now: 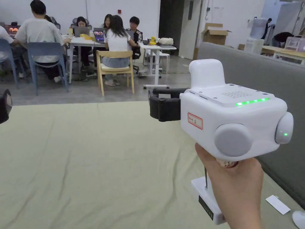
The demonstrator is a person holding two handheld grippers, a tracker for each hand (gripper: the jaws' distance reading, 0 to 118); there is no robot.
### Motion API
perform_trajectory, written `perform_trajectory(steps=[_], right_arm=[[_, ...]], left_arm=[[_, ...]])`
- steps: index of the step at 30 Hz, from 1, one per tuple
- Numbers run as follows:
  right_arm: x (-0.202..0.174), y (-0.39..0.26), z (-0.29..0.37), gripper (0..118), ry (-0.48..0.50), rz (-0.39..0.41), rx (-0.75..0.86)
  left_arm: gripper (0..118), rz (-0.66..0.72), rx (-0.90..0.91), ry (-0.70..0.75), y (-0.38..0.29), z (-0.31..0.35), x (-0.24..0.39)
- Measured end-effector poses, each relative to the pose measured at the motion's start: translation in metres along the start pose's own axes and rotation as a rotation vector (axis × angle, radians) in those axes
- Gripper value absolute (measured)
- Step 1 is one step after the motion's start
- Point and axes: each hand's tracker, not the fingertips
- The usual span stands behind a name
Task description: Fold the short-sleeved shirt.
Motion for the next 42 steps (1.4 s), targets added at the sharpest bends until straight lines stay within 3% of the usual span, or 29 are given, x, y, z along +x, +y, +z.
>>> perform_trajectory(steps=[16,19,28,36,42], right_arm=[[-0.003,-0.008,-0.002,118,0.014,0.026,0.009],[-0.003,-0.008,-0.003,118,0.041,-0.006,0.006],[-0.001,-0.011,-0.006,118,-0.01,-0.022,0.003],[0.01,-0.016,-0.011,118,0.049,-0.108,-0.018],[0.004,-0.019,-0.016,118,0.02,-0.076,-0.023]], left_arm=[[118,-0.021,-0.015,-0.011,-0.004,-0.006,0.005],[117,-0.02,-0.019,-0.014,-0.005,-0.007,0.005],[118,-0.019,-0.031,-0.006,-0.006,-0.008,0.002],[118,-0.011,-0.035,-0.007,-0.005,-0.011,-0.001],[118,-0.01,-0.046,-0.015,-0.003,-0.015,-0.001]])
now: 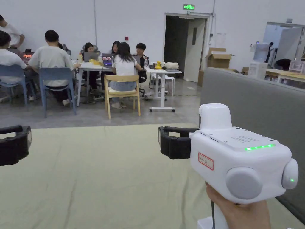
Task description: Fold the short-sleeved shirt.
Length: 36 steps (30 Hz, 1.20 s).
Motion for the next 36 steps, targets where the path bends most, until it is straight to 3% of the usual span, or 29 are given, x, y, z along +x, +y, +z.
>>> perform_trajectory(steps=[3,7,10,12,14,16,17,23,25,27,29,36], right_arm=[[0.004,-0.001,-0.004,118,0.051,-0.06,-0.004],[0.002,-0.002,-0.008,118,-0.018,-0.128,-0.014],[-0.004,-0.003,-0.009,118,-0.092,-0.081,-0.028],[-0.012,-0.003,-0.013,118,-0.14,-0.01,-0.123],[-0.015,-0.008,-0.018,118,-0.101,0.002,-0.144],[-0.014,-0.017,-0.016,118,0.016,-0.028,-0.108],[-0.012,-0.018,-0.015,118,0.056,-0.08,-0.101],[-0.011,-0.007,-0.006,118,0.022,-0.137,-0.019],[-0.013,-0.007,-0.008,118,0.027,-0.127,-0.023],[-0.021,-0.011,-0.01,118,-0.059,-0.01,0.006],[-0.024,-0.011,-0.01,118,-0.134,0.047,-0.008],[-0.015,-0.006,0.001,118,-0.094,0.014,0.014]], left_arm=[[118,-0.009,-0.007,0.001,-0.001,-0.002,0.002],[118,-0.024,-0.048,-0.001,-0.003,-0.007,0.001],[118,-0.026,-0.046,0.007,-0.004,-0.007,0.001],[118,-0.014,-0.047,0.002,-0.005,-0.008,0.0],[118,-0.006,-0.047,-0.003,-0.006,-0.01,0.001],[118,-0.001,-0.052,-0.009,-0.006,-0.012,0.003],[118,-0.001,-0.052,-0.012,-0.007,-0.013,0.003],[118,-0.007,-0.044,-0.018,-0.006,-0.015,0.006],[118,0.003,-0.026,-0.015,-0.007,-0.015,0.006],[118,0.01,-0.005,-0.008,-0.009,-0.012,0.007],[118,0.0,0.022,-0.002,-0.011,-0.009,0.008],[118,-0.021,0.055,0.015,-0.01,-0.005,0.008]])
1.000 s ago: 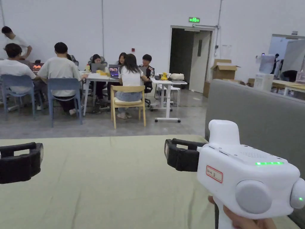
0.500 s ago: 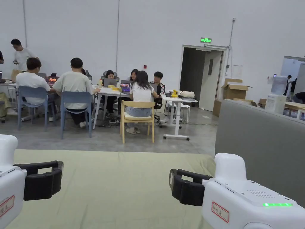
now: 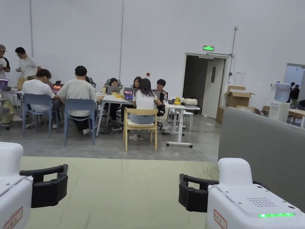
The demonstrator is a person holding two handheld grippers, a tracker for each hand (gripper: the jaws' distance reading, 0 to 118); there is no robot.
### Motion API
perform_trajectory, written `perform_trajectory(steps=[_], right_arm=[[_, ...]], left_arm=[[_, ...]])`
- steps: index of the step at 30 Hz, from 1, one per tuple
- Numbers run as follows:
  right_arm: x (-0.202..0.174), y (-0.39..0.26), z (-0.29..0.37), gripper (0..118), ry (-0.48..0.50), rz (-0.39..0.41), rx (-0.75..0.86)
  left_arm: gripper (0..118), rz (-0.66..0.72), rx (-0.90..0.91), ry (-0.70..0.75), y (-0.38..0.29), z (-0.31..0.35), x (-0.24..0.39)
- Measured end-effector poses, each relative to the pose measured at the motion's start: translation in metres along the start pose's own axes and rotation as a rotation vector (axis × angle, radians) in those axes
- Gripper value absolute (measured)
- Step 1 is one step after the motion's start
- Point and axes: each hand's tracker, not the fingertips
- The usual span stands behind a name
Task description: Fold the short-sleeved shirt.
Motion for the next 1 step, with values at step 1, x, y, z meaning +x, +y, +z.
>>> perform_trajectory(steps=[1], right_arm=[[0.0001,0.001,0.002,118,-0.004,0.003,0.009]], left_arm=[[118,0.007,0.011,-0.002,-0.0005,0.0014,-0.0003]])
